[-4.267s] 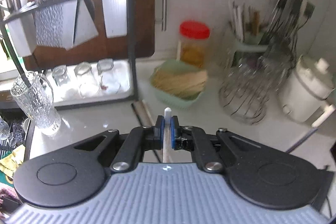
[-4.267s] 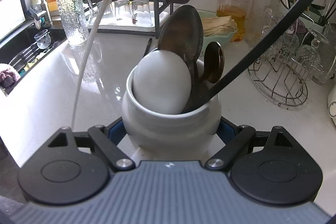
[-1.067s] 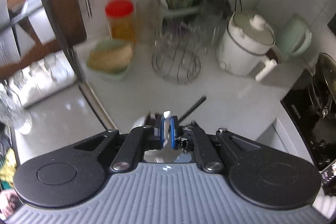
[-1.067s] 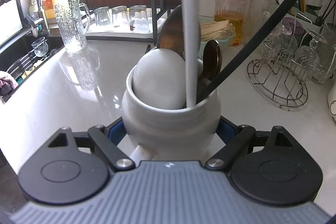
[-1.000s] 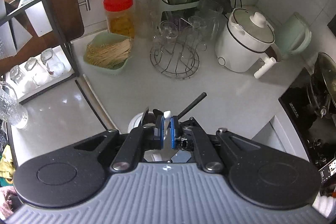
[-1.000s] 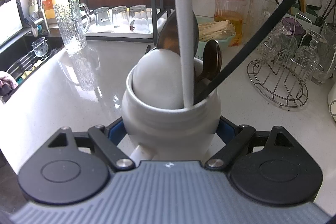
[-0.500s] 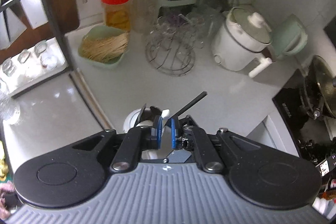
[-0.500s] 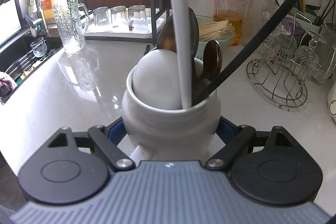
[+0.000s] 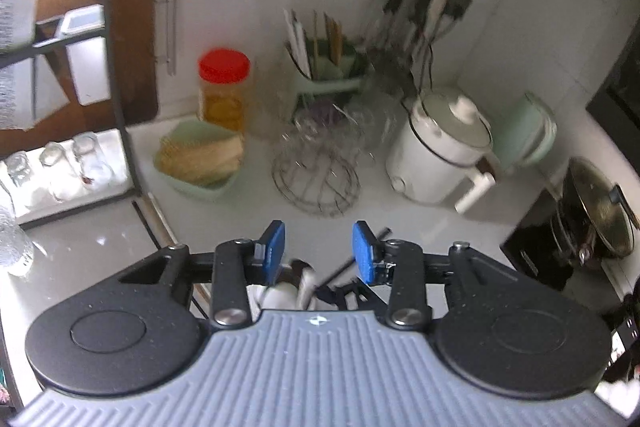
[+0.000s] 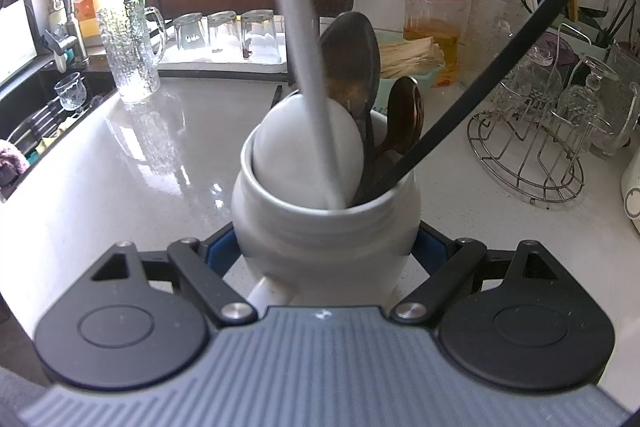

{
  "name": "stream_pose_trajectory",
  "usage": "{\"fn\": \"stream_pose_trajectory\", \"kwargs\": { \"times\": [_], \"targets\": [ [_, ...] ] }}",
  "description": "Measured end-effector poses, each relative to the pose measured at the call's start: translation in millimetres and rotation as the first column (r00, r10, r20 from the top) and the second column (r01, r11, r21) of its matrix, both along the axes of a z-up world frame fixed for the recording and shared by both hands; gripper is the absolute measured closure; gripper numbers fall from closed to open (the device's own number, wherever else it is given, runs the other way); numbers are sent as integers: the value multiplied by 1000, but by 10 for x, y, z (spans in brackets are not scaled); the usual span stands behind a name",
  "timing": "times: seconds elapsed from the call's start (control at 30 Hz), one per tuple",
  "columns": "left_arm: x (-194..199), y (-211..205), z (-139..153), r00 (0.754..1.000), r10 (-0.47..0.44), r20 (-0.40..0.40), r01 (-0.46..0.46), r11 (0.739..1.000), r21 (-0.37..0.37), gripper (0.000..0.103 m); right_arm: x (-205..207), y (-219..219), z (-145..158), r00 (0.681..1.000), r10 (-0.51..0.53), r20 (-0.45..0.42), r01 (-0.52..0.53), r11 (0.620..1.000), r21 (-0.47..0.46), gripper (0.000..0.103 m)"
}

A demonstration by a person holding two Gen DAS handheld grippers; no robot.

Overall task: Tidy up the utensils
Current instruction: 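Lower the white chopstick into the mug and open the left tool, then move the left tool down to the black chopstick on the counter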

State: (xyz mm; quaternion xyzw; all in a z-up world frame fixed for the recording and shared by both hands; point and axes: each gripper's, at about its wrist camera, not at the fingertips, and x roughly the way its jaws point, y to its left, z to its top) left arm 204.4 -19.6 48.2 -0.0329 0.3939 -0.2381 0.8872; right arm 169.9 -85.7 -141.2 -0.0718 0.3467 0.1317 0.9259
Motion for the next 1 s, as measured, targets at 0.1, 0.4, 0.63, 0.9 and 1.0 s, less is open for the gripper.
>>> {"fn": "stream_pose_trajectory", "kwargs": {
  "times": [0.1, 0.4, 0.63, 0.9, 1.0],
  "targets": [
    [45, 205, -34, 999, 51, 20, -50, 998, -37, 60, 21, 11, 7, 1000, 4, -4, -4, 1000, -6, 12],
    [409, 879, -577, 975, 222, 3, -222, 975, -21, 60, 22, 38, 0, 1000, -26, -6, 26, 1000, -6, 12],
    [686, 1205, -1349, 950, 302, -81, -302, 953, 6, 60, 1, 62, 10, 997, -83, -12, 83, 997, -7, 12],
    [780, 1056, -2124, 934, 320, -160, -319, 947, 32, 60, 38, 74, 50, 991, -116, -59, 115, 993, -25, 12],
    [791, 944, -2273, 939, 309, -148, -301, 951, 72, 62, 31, 86, 52, 990, -128, -67, 126, 992, -29, 12]
  ]
}}
